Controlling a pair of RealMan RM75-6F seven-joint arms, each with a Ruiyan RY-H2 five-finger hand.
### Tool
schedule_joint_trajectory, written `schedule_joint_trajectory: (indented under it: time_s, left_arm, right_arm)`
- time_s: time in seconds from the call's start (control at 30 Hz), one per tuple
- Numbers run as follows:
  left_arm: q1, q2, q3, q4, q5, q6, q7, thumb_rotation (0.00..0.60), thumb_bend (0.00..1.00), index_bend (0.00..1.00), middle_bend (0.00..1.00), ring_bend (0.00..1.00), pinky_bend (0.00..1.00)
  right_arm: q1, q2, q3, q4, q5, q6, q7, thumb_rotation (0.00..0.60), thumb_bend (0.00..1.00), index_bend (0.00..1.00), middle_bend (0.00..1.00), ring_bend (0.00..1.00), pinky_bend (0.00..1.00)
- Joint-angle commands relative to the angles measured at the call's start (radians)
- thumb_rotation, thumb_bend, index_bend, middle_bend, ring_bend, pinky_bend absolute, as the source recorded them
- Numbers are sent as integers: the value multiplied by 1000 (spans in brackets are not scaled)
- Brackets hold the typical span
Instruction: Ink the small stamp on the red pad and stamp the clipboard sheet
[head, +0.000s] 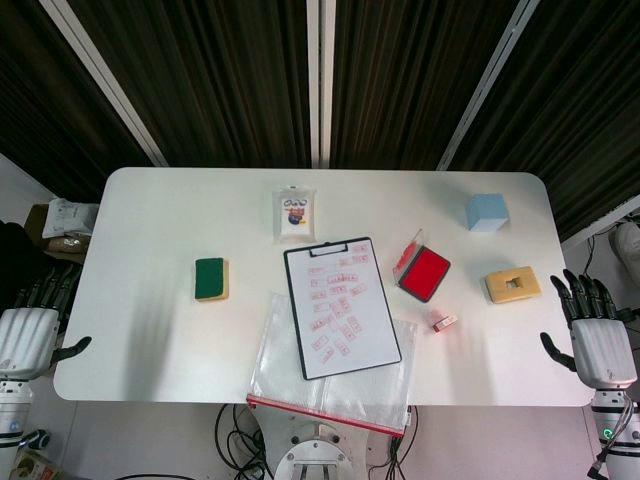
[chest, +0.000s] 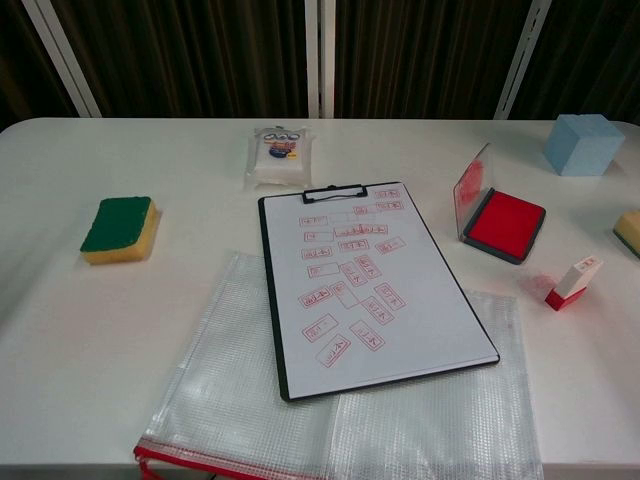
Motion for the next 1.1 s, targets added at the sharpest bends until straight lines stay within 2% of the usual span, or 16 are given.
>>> schedule_joint_trajectory:
  time_s: [0.03, 0.57, 0.6, 0.63, 0.67, 0.7, 0.73, 0.77, 0.8, 0.93, 1.1]
  left_arm:
    - [0, -1, 1, 1, 1, -1, 0, 600, 0, 29, 61, 60, 149]
    - [5, -2, 2, 0, 8, 8, -1, 600, 0, 29, 61, 60, 149]
    - [4, -2, 2, 0, 7, 7, -2, 600, 0, 29, 61, 60, 149]
    - [4, -2, 2, 1, 6, 6, -3, 600, 0, 29, 61, 60, 149]
    - [3, -2, 1, 2, 4, 2, -3, 600, 0, 30, 61, 60, 149]
    - [2, -2, 1, 3, 3, 0, -3, 600, 0, 29, 61, 60, 149]
    - [1, -2, 1, 3, 2, -1, -3, 600, 0, 29, 61, 61, 149]
    - [1, -2, 1, 4, 2, -1, -5, 600, 0, 29, 61, 60, 149]
    - [1, -4, 1, 4, 3, -1, -6, 600, 0, 29, 61, 60, 149]
    - [-1, -4, 6, 4, 1, -12, -5, 600, 0, 29, 61, 60, 149]
    - [1, -5, 11, 2, -4, -18, -4, 600, 0, 29, 60, 60, 150]
  right_arm:
    - [0, -1, 0, 3, 0, 1, 3, 600, 200, 0, 0, 0, 0]
    - [9, 0, -6, 8, -39, 10, -26, 600, 200, 0, 0, 1, 12]
    - [13, 0, -4, 8, -50, 16, -35, 600, 200, 0, 0, 37, 104]
    - [17, 1, -3, 6, -63, 20, -39, 600, 200, 0, 0, 107, 243]
    - [24, 6, -5, -1, -76, 17, -42, 600, 200, 0, 8, 205, 422]
    - [31, 15, -8, -10, -84, 7, -48, 600, 200, 0, 39, 370, 645]
    - [40, 25, -13, -22, -91, -10, -51, 600, 205, 0, 79, 498, 784]
    - [54, 37, -16, -34, -102, -31, -58, 600, 216, 3, 138, 621, 896]
    - [65, 42, -18, -37, -108, -48, -74, 600, 232, 22, 187, 703, 963]
    - [113, 21, -21, -30, -111, -133, -173, 600, 249, 137, 235, 745, 1000]
    - [169, -43, -25, 9, -79, -250, -245, 600, 243, 155, 230, 745, 1000]
